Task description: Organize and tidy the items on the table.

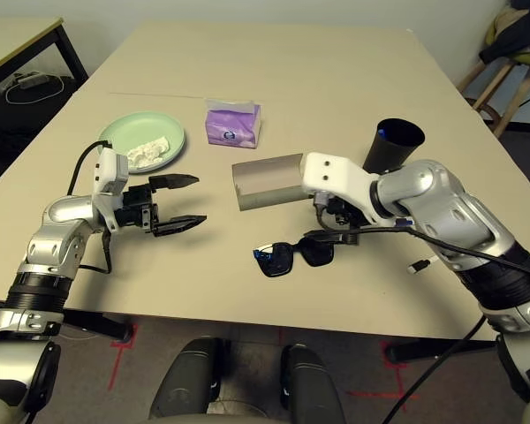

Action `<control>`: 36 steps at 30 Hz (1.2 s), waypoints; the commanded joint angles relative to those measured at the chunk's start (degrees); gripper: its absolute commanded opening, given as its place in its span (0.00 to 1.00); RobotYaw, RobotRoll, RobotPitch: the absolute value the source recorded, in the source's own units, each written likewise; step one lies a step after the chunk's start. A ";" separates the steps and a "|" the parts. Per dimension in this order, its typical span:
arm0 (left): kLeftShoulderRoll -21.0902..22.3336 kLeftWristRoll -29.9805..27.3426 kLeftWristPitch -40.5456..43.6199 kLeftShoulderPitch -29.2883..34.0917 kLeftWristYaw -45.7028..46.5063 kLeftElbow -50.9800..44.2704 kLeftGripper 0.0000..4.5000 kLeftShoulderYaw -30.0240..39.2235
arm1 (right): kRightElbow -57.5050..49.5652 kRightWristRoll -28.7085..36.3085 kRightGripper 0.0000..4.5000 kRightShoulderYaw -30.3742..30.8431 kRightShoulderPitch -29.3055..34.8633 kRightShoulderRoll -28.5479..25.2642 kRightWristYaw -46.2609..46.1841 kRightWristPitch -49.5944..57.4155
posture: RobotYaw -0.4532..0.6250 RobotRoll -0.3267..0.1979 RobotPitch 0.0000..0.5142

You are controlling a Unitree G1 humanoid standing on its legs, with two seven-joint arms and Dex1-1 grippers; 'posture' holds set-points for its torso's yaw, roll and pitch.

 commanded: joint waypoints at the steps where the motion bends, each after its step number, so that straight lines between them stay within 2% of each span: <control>1: -0.06 -0.29 0.16 1.47 0.47 -2.27 0.99 -0.78 | -2.49 -2.13 1.00 4.32 -3.44 -0.22 5.12 0.85 | 0.67 0.62 0.31; 8: -0.02 -0.29 0.25 2.43 1.57 -3.45 0.99 -0.89 | -1.54 -6.40 1.00 9.48 -8.25 1.22 10.32 0.91 | 0.67 0.62 0.32; 12: -0.26 -0.29 0.13 2.25 2.15 -3.63 0.99 -1.05 | -1.22 -9.48 1.00 11.26 -8.29 1.72 11.23 -1.23 | 0.67 0.62 0.32; 22: -0.23 -0.17 0.24 2.18 2.35 -3.99 0.99 -1.58 | -1.30 -14.72 1.00 10.56 -5.57 2.74 10.70 -6.88 | 0.66 0.62 0.34; 36: 0.27 0.04 0.22 2.86 2.97 -4.55 0.99 -1.53 | 0.33 -17.04 1.00 9.38 -5.14 4.36 11.08 -11.70 | 0.68 0.62 0.32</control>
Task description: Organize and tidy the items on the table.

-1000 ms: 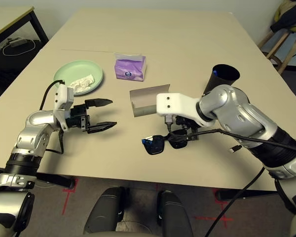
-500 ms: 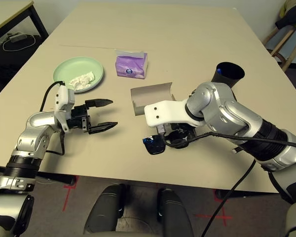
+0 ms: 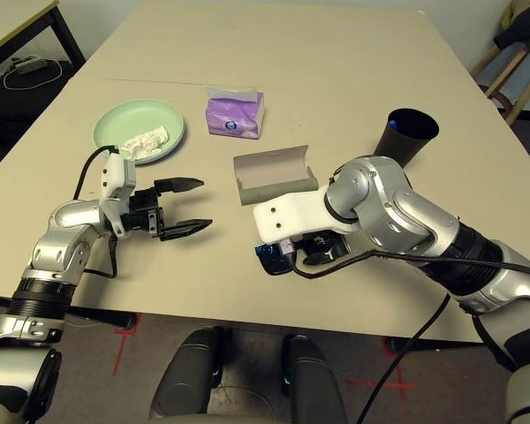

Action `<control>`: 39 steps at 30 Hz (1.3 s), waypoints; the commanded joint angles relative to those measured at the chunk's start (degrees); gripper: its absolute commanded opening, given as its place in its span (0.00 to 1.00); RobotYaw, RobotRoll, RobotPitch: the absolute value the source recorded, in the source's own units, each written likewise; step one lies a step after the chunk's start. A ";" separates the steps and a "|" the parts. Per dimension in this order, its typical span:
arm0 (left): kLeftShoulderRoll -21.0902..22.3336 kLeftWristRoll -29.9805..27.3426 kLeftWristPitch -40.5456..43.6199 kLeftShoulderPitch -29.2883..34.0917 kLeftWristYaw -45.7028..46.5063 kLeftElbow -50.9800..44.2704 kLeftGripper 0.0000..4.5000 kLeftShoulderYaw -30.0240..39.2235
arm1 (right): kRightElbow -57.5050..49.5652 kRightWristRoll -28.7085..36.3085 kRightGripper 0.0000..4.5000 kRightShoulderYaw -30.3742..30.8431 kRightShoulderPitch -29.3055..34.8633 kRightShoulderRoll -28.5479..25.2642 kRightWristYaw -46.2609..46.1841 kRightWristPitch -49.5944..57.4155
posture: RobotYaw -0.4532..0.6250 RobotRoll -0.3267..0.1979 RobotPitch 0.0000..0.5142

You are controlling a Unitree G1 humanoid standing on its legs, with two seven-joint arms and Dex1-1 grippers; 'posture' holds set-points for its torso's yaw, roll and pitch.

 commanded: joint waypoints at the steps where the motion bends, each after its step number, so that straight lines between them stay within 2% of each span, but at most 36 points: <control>1: 0.46 0.03 0.20 1.31 0.16 -1.66 0.99 -0.60 | 1.20 -0.93 1.00 -0.83 0.16 0.43 0.41 -1.75 | 0.68 0.62 0.32; 6: 0.65 -0.05 0.56 1.77 0.61 -2.45 0.99 -0.47 | 2.07 -1.28 1.00 -1.29 -0.09 1.03 0.96 -2.88 | 0.68 0.62 0.32; 9: 0.74 -0.11 0.67 1.95 0.82 -2.73 1.00 -0.45 | 2.15 -1.40 0.87 -1.48 -0.03 1.19 1.28 -3.08 | 0.68 0.62 0.32; 18: 0.78 -0.12 0.53 2.19 1.18 -2.76 1.00 -0.37 | 1.99 -1.50 0.09 -1.86 0.06 1.52 2.13 -2.97 | 0.68 0.62 0.32; 30: 0.57 -0.30 0.97 1.67 1.60 -2.42 1.00 -0.18 | 1.84 -0.92 0.08 -3.26 -0.69 1.58 2.73 -2.34 | 0.68 0.62 0.30; 39: 0.82 -1.09 2.73 0.55 2.78 -1.90 1.00 0.90 | 10.93 -0.59 0.08 -9.27 -9.28 6.21 -1.84 -2.10 | 0.66 0.62 0.27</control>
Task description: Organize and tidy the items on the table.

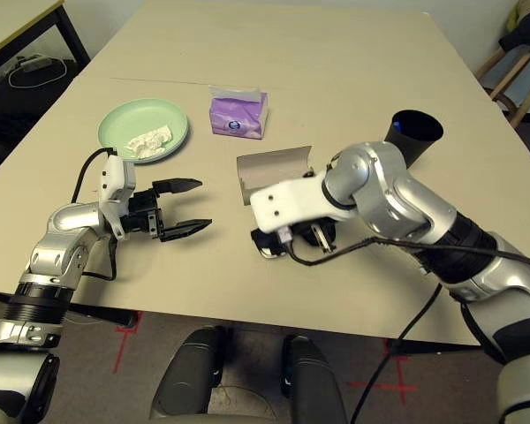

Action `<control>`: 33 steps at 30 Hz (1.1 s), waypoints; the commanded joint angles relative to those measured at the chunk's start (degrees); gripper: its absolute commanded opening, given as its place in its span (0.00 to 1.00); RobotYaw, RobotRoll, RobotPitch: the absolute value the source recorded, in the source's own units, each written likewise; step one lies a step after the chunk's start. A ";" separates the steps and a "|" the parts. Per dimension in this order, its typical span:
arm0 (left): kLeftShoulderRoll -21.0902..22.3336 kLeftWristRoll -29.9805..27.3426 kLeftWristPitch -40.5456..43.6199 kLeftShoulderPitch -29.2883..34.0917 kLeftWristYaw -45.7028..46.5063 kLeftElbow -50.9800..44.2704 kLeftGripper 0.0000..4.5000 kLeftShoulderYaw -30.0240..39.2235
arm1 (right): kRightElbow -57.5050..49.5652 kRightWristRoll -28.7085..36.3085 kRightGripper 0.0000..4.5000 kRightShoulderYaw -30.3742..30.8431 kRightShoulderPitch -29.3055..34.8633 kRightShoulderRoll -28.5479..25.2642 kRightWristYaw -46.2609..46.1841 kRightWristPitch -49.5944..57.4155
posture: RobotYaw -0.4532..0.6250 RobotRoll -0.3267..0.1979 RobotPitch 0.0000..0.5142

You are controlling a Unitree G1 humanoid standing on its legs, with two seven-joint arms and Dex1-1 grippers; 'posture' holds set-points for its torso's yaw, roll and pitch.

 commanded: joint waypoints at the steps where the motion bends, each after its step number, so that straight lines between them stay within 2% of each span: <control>1: 0.55 -1.03 1.42 -0.80 0.64 -0.41 1.00 0.77 | 3.71 -0.07 0.08 -2.33 -2.24 1.80 -2.79 -0.27 | 0.66 0.62 0.27; 7: 1.02 -1.18 2.01 -1.32 1.12 0.45 1.00 1.47 | 9.78 -2.00 0.08 -4.05 -2.59 6.21 -11.83 -5.29 | 0.66 0.62 0.25; 15: 1.82 -1.05 2.78 -1.67 1.79 0.06 1.00 1.96 | 15.69 -6.58 0.08 -3.18 -0.41 7.87 -20.76 -11.87 | 0.66 0.62 0.24; 33: 2.51 -1.14 3.60 -1.55 2.61 -0.72 1.00 2.28 | 22.86 -12.37 0.08 -2.72 -0.16 10.46 -25.09 -18.60 | 0.67 0.62 0.24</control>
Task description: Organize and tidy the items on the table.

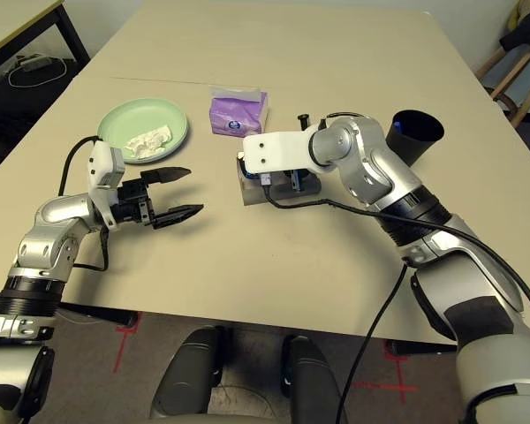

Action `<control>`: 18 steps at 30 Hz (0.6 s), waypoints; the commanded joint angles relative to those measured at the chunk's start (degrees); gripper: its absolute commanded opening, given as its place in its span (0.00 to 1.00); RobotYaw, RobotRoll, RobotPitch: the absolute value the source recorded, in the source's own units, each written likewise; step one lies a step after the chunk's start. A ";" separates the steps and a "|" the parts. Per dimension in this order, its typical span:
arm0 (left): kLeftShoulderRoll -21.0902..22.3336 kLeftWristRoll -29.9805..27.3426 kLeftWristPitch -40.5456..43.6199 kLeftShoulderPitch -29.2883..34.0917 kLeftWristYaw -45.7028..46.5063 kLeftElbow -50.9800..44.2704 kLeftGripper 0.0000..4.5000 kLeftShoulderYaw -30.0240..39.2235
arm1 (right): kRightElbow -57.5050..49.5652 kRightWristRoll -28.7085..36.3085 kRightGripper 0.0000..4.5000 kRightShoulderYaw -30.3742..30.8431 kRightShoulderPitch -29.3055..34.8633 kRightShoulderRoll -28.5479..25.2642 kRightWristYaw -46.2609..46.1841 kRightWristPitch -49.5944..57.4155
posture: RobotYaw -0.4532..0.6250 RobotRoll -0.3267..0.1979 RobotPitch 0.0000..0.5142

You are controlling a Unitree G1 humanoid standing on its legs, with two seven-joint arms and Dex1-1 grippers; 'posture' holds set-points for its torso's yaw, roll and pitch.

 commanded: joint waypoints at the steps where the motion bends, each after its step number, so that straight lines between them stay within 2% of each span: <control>1: 0.57 -0.41 0.53 0.17 0.08 -0.99 1.00 0.21 | 1.49 -1.26 0.08 0.19 0.32 0.43 -0.85 -1.27 | 0.67 0.62 0.23; 18: 0.43 -0.54 1.29 0.83 0.93 -2.44 1.00 0.16 | 4.06 -3.72 0.08 0.11 0.85 1.59 -1.42 -5.25 | 0.68 0.62 0.23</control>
